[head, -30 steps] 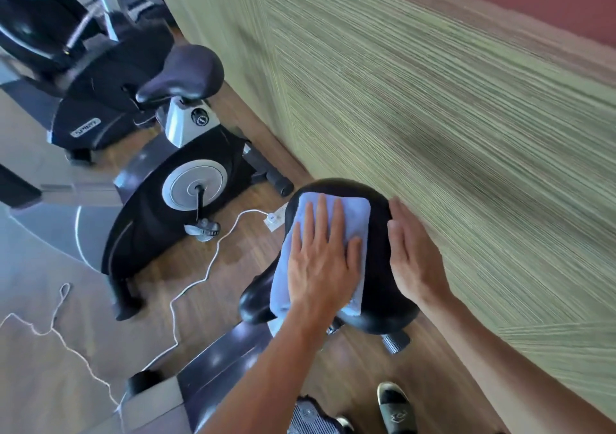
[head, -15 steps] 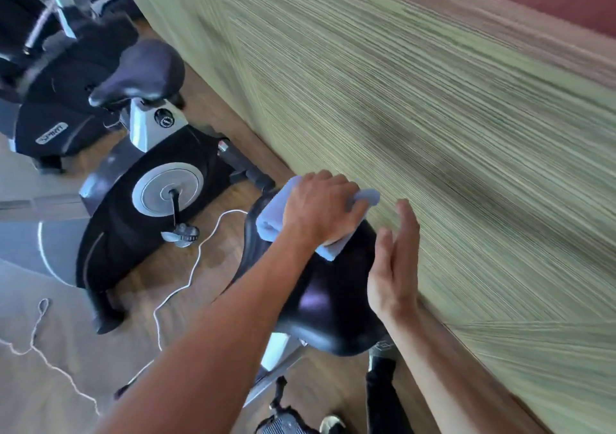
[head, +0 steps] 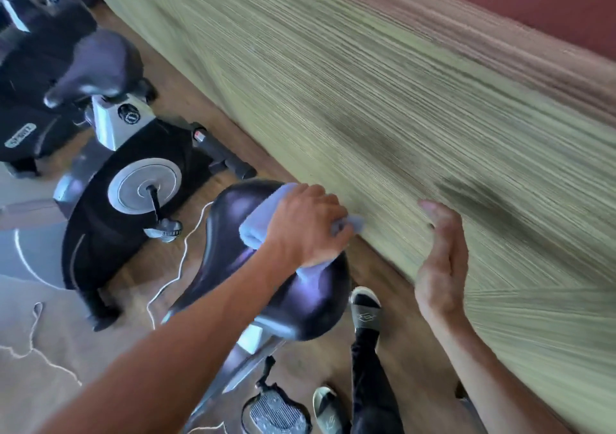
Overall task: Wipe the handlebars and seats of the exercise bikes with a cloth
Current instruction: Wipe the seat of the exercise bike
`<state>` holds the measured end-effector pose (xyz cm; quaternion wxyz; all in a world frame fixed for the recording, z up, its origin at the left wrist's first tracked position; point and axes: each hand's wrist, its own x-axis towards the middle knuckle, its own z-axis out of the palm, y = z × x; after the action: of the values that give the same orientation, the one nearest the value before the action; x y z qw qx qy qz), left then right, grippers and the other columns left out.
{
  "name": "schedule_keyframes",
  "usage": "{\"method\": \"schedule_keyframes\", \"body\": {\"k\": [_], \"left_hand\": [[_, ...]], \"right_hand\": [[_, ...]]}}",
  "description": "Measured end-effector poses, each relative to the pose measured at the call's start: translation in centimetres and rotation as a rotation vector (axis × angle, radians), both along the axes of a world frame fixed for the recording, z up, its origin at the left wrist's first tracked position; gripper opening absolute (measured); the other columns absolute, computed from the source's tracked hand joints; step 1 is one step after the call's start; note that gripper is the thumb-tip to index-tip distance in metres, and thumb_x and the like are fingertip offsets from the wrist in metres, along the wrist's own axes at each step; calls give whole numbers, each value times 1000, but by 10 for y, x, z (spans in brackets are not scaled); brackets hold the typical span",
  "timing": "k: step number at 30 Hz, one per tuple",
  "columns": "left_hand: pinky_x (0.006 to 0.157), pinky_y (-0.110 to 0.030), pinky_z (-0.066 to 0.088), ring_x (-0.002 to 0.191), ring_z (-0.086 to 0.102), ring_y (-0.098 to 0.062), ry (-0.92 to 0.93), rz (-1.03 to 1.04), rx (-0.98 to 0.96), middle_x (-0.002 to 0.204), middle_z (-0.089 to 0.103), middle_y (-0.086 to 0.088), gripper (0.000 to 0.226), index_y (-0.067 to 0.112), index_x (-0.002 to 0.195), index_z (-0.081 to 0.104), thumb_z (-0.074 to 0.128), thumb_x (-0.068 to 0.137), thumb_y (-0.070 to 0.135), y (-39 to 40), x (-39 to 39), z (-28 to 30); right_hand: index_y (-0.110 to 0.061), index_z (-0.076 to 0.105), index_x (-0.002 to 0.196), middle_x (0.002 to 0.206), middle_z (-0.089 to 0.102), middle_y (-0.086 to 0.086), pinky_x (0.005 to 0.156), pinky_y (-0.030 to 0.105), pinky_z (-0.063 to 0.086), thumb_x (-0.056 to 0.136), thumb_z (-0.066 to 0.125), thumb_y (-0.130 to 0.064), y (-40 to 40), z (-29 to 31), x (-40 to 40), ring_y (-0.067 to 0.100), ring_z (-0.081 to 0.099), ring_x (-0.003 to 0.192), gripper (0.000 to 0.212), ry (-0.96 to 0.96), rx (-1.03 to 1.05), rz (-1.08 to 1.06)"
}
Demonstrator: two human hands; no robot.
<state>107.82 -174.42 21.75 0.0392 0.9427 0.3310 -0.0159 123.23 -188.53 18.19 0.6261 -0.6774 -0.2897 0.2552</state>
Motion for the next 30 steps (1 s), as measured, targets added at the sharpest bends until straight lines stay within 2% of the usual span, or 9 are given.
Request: {"method": "schedule_keyframes", "body": {"k": [2, 5, 8, 11, 14, 18, 23, 26, 30], "left_hand": [[87, -41, 44, 92, 59, -28, -144, -194, -56, 81, 65, 4, 27, 22, 77, 68, 54, 90, 40, -42, -9, -7], [115, -43, 36, 128, 56, -28, -134, -488, -85, 120, 71, 7, 28, 25, 109, 76, 59, 91, 38, -70, -47, -9], [122, -49, 30, 146, 44, -29, -193, -663, -93, 148, 59, -1, 40, 21, 133, 69, 60, 97, 36, -39, -83, -5], [121, -48, 32, 141, 47, -33, -203, -281, 16, 144, 60, -7, 41, 14, 135, 65, 54, 101, 34, -7, -70, -5], [105, -47, 43, 128, 53, -34, -189, 124, 144, 128, 65, 2, 32, 23, 117, 70, 52, 98, 42, -39, -29, -13], [105, -47, 39, 121, 54, -33, -160, -253, 144, 111, 68, 4, 19, 28, 97, 75, 63, 86, 39, -101, -28, -26], [119, -51, 33, 145, 43, -35, -222, -439, 201, 152, 54, 0, 42, 31, 138, 64, 62, 98, 45, -105, -112, -42], [113, -46, 41, 144, 46, -31, -299, -125, 270, 155, 48, 3, 50, 32, 145, 58, 52, 102, 57, -95, -145, -40], [108, -43, 45, 141, 49, -28, -290, 405, 285, 152, 53, 6, 45, 31, 144, 58, 45, 105, 49, -92, -138, -30]], "right_hand": [[-7, 61, 128, 129, 65, -1, 108, 25, 40, 104, 26, -44, 8, 0, -4, 8, 57, 125, 57, 18, -18, -17], [-9, 63, 126, 125, 66, -3, 101, 17, 39, 102, 24, -46, 14, 2, -21, 3, 57, 119, 59, 23, -52, 61], [-10, 63, 125, 124, 66, -5, 101, 13, 37, 104, 25, -44, 5, 0, -33, -1, 57, 118, 55, 3, -40, 141], [-12, 65, 121, 120, 67, -6, 101, 13, 38, 103, 26, -42, -13, -7, -38, 0, 58, 116, 52, 15, -56, 121], [-11, 66, 117, 117, 68, -5, 100, 18, 41, 102, 29, -41, -21, -11, -46, 5, 60, 114, 50, 73, -74, 33], [-10, 67, 112, 110, 69, -9, 89, 9, 39, 109, 33, -26, -22, -3, -56, -1, 61, 106, 38, 135, -74, -30], [-9, 67, 115, 116, 70, -4, 98, 16, 41, 107, 30, -32, -18, -3, -67, 4, 60, 113, 44, 100, -64, -20], [-8, 66, 116, 117, 69, -1, 102, 23, 43, 106, 29, -35, -14, -5, -74, 8, 61, 115, 47, 61, -68, 5], [-12, 65, 118, 116, 67, -10, 103, 21, 42, 105, 30, -40, 3, 4, -85, 0, 59, 112, 46, 5, -118, 114]]}}
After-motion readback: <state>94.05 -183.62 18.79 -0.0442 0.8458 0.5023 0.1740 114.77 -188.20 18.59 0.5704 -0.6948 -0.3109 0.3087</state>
